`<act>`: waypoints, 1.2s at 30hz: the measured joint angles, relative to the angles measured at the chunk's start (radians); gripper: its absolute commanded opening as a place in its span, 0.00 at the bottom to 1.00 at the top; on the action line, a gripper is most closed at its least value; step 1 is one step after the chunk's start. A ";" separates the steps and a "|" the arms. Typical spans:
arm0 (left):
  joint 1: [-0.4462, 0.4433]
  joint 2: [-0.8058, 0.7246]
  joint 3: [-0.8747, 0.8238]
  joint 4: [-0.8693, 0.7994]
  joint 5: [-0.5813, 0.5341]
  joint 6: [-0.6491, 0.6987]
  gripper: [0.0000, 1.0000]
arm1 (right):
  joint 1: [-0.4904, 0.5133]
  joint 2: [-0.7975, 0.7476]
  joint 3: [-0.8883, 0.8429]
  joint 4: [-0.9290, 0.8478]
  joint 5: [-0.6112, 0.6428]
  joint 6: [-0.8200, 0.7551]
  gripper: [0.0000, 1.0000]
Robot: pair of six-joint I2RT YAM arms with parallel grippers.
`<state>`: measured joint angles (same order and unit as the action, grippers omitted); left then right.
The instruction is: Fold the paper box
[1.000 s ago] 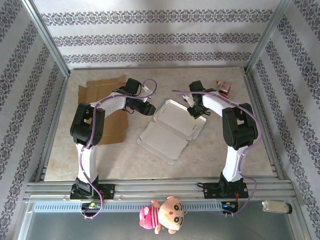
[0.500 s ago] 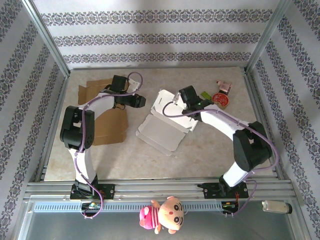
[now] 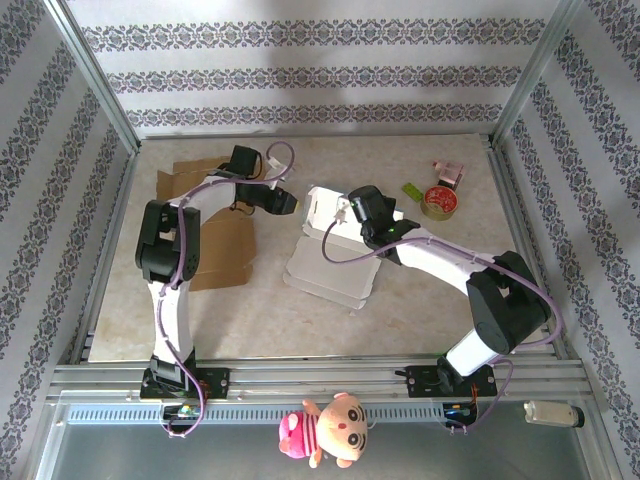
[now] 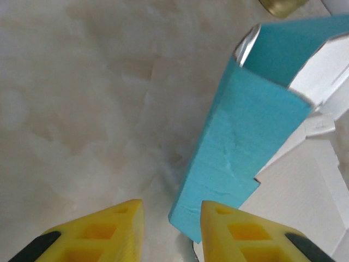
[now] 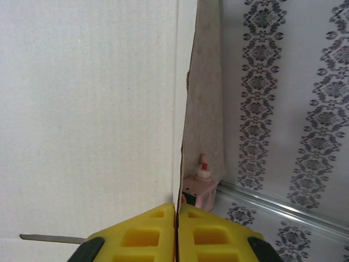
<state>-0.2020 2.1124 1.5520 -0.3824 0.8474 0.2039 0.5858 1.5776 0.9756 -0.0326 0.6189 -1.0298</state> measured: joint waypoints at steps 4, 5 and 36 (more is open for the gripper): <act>-0.003 0.029 0.038 -0.058 0.044 0.054 0.30 | 0.022 -0.006 -0.024 0.042 0.013 -0.028 0.10; -0.006 0.033 0.052 -0.075 0.057 0.067 0.30 | 0.027 -0.008 -0.030 0.051 0.018 -0.035 0.10; -0.090 -0.014 -0.111 0.087 -0.008 0.003 0.31 | 0.096 -0.043 -0.183 0.245 0.110 -0.078 0.11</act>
<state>-0.2916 2.0987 1.4406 -0.2951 0.8391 0.2073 0.6819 1.5341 0.7925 0.2119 0.7288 -1.1080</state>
